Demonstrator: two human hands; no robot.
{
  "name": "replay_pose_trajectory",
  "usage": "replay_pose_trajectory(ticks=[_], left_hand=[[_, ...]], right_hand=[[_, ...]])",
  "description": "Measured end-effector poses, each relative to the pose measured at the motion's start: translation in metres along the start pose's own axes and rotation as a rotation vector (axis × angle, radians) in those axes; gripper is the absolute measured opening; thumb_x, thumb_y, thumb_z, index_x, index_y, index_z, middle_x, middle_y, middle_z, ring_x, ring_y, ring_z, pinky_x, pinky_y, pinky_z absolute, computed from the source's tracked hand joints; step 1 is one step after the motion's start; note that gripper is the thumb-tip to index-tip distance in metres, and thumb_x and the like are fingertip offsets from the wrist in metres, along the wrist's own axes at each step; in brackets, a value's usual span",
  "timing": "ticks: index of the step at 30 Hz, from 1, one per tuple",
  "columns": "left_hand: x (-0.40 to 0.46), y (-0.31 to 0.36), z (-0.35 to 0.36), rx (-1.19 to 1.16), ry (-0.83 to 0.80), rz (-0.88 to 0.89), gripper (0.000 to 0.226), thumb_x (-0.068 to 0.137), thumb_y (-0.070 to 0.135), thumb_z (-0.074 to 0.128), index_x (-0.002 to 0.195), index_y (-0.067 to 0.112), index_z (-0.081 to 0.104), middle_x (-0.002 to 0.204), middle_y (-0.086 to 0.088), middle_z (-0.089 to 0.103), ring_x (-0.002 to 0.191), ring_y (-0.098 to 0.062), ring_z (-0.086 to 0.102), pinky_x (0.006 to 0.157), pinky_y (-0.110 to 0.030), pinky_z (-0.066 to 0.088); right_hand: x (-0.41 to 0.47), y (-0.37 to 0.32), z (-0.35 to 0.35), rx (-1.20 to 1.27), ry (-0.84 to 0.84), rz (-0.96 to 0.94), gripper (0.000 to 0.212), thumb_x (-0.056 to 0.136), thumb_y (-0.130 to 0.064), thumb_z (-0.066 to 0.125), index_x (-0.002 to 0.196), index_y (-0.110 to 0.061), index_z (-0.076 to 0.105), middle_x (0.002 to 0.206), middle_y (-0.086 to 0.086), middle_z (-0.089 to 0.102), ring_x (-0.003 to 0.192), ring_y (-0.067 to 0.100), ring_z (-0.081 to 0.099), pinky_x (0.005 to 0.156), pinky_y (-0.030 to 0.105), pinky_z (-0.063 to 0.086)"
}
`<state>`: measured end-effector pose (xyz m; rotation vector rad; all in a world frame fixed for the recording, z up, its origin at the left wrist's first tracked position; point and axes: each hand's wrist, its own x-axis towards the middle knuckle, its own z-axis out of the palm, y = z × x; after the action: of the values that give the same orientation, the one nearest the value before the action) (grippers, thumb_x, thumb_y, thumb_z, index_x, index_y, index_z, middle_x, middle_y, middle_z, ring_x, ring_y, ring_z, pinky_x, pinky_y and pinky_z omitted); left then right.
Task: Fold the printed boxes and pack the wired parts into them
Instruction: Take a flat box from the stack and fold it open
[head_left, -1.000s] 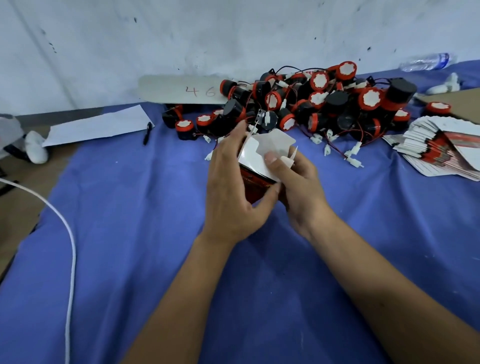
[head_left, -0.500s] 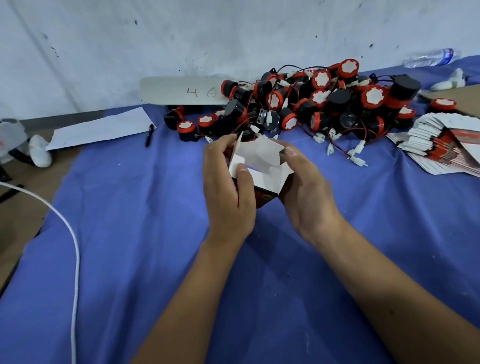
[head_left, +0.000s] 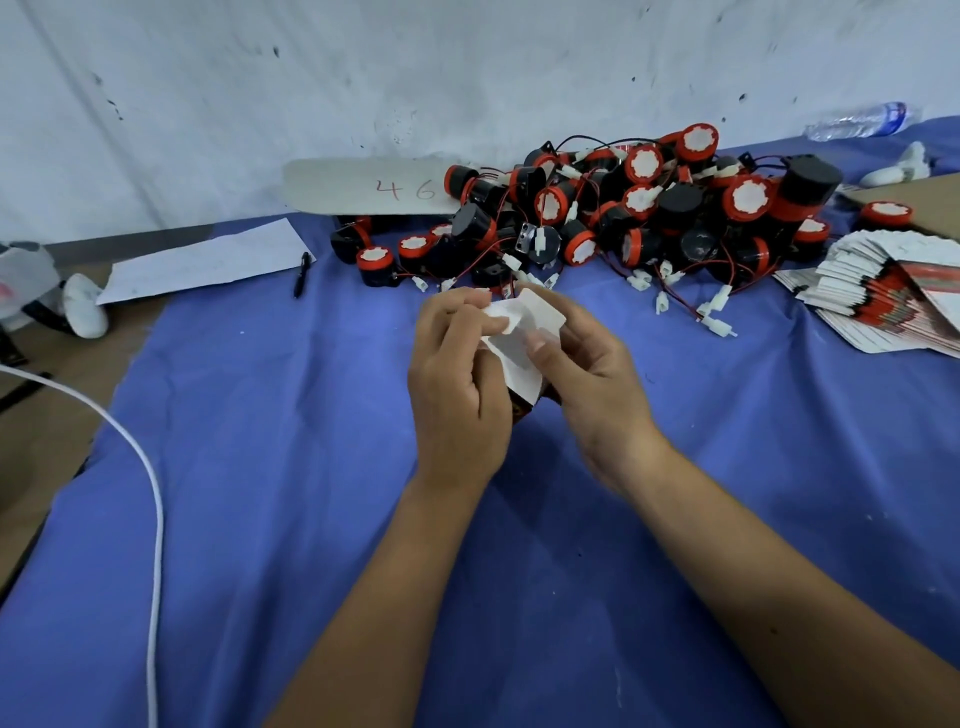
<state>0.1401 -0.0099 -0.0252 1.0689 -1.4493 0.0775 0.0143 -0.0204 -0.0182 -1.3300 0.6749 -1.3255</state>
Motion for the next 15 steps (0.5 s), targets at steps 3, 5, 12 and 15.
replay_pose_trajectory(ticks=[3, 5, 12, 15], left_hand=[[-0.003, 0.005, 0.003, -0.007, -0.040, 0.034, 0.021, 0.087, 0.005, 0.045, 0.085, -0.002, 0.065, 0.117, -0.013, 0.060, 0.101, -0.015, 0.061, 0.085, -0.011, 0.042], [-0.003, 0.007, 0.003, -0.014, -0.074, 0.026, 0.019, 0.087, 0.009, 0.047, 0.085, -0.001, 0.064, 0.120, -0.011, 0.058, 0.102, -0.011, 0.059, 0.083, -0.011, 0.043], [-0.001, -0.004, -0.006, 0.052, -0.326, 0.053, 0.038, 0.088, 0.039, 0.061, 0.107, 0.007, 0.061, 0.146, -0.011, 0.036, 0.136, -0.025, 0.038, 0.109, -0.029, 0.036], [-0.001, -0.009, -0.008, 0.123, -0.407, 0.032, 0.049, 0.079, 0.051, 0.075, 0.111, 0.019, 0.055, 0.152, -0.002, 0.026, 0.139, -0.022, 0.033, 0.108, -0.038, 0.042]], right_hand=[[-0.002, 0.001, 0.003, -0.117, -0.054, -0.029, 0.044, 0.105, 0.002, 0.045, 0.140, -0.022, 0.057, 0.130, 0.001, 0.068, 0.121, 0.017, 0.065, 0.098, 0.029, 0.054], [-0.002, 0.001, 0.004, -0.132, -0.078, -0.020, 0.047, 0.105, 0.005, 0.038, 0.145, -0.016, 0.052, 0.138, 0.005, 0.063, 0.128, 0.019, 0.060, 0.106, 0.035, 0.051], [-0.003, 0.000, 0.002, -0.004, -0.054, 0.105, 0.051, 0.099, -0.045, 0.034, 0.140, -0.028, 0.059, 0.137, 0.005, 0.064, 0.129, 0.020, 0.058, 0.113, 0.043, 0.044], [0.001, 0.000, -0.002, 0.048, -0.036, 0.115, 0.041, 0.101, -0.032, 0.045, 0.136, -0.023, 0.063, 0.133, 0.000, 0.068, 0.128, 0.019, 0.060, 0.114, 0.046, 0.042]])
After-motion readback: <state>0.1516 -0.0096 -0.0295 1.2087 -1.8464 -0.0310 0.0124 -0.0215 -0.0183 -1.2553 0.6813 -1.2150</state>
